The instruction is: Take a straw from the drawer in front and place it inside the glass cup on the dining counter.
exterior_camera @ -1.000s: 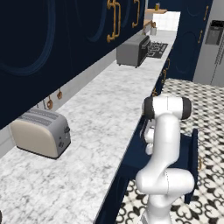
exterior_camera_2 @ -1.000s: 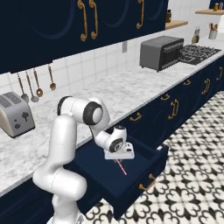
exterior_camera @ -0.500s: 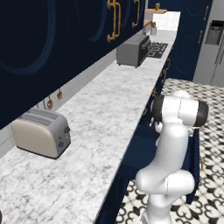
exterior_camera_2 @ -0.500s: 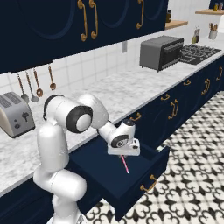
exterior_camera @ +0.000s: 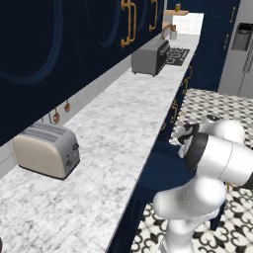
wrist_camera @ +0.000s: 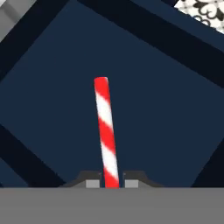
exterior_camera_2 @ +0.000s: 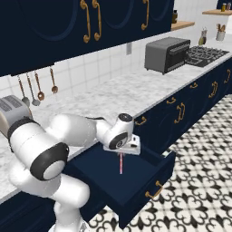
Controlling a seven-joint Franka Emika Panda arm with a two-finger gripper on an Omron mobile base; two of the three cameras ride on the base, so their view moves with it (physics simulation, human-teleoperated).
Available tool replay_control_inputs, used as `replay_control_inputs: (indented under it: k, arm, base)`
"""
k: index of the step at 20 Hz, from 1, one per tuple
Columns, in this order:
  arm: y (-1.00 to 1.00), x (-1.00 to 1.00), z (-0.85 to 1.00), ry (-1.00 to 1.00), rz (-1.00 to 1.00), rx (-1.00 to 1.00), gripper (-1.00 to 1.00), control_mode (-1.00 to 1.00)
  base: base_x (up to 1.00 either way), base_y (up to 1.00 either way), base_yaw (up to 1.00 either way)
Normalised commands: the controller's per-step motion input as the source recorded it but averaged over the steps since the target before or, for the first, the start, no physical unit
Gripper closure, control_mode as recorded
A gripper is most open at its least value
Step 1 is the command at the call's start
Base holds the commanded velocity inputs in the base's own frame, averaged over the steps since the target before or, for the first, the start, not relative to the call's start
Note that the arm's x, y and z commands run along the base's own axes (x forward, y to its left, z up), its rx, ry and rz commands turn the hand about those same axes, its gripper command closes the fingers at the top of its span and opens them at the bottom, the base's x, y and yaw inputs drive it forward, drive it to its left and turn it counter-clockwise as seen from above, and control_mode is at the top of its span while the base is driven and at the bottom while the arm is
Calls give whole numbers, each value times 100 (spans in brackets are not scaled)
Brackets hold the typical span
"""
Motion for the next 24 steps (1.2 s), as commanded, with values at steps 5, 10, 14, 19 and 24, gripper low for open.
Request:
replay_control_inputs:
  k: [5, 10, 14, 19, 24]
  arm:
    - [42, -15, 100, 0, -21, 0, 100, -100]
    - [27, -37, 100, 0, -17, 0, 100, -100]
    - [18, -57, 100, -1, -8, 0, 100, -100]
    - [10, -75, 92, -10, 0, 0, 100, -100]
    - [0, -80, 55, -13, 0, 0, 100, -100]
  base:
    - [0, 0, 0]
    - [0, 0, 0]
    - [0, 0, 0]
    - [0, 0, 0]
    - [0, 0, 0]
